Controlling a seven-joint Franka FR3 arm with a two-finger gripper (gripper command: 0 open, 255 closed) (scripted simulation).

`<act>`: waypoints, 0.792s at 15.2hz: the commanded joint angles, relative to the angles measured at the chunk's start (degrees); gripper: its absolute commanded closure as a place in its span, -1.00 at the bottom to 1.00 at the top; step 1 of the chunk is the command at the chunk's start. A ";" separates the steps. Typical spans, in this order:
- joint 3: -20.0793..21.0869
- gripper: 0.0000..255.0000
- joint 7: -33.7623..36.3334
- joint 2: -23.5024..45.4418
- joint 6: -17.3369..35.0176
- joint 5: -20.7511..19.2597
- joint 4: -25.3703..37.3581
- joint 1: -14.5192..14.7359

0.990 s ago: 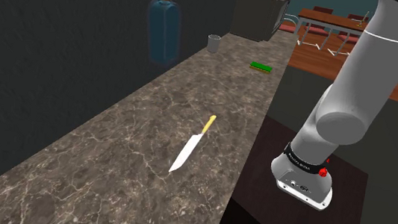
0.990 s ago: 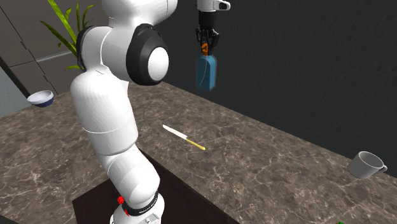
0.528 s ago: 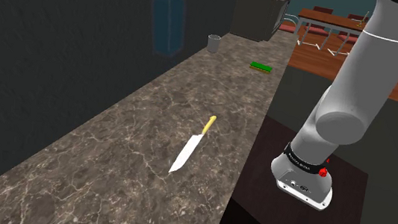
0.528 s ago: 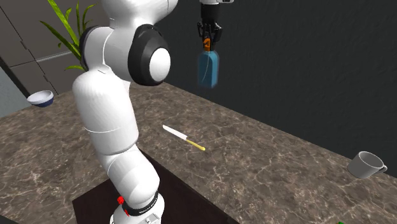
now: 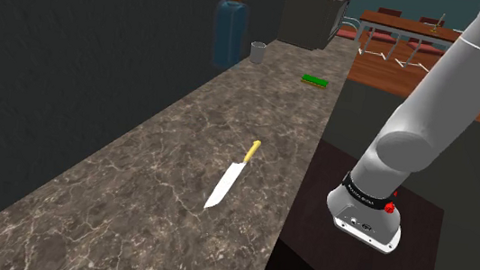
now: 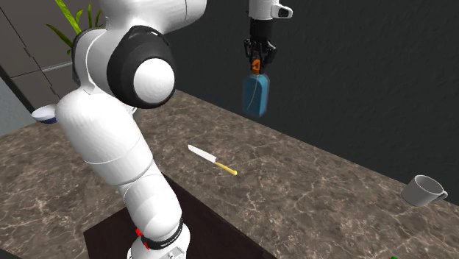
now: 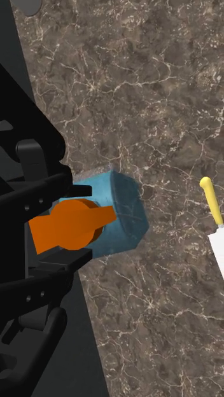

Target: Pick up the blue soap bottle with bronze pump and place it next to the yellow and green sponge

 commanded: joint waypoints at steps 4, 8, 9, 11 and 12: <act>-4.09 1.00 -7.34 -3.07 3.65 -0.04 -6.65 -3.13; -7.19 1.00 -12.75 -4.34 6.21 -0.43 -10.46 -5.44; -7.97 1.00 -14.08 -4.49 6.83 -0.56 -11.22 -6.00; -9.53 1.00 -16.73 -4.62 8.05 -0.83 -12.54 -7.13; -10.31 1.00 -18.05 -4.59 8.65 -0.97 -13.10 -7.68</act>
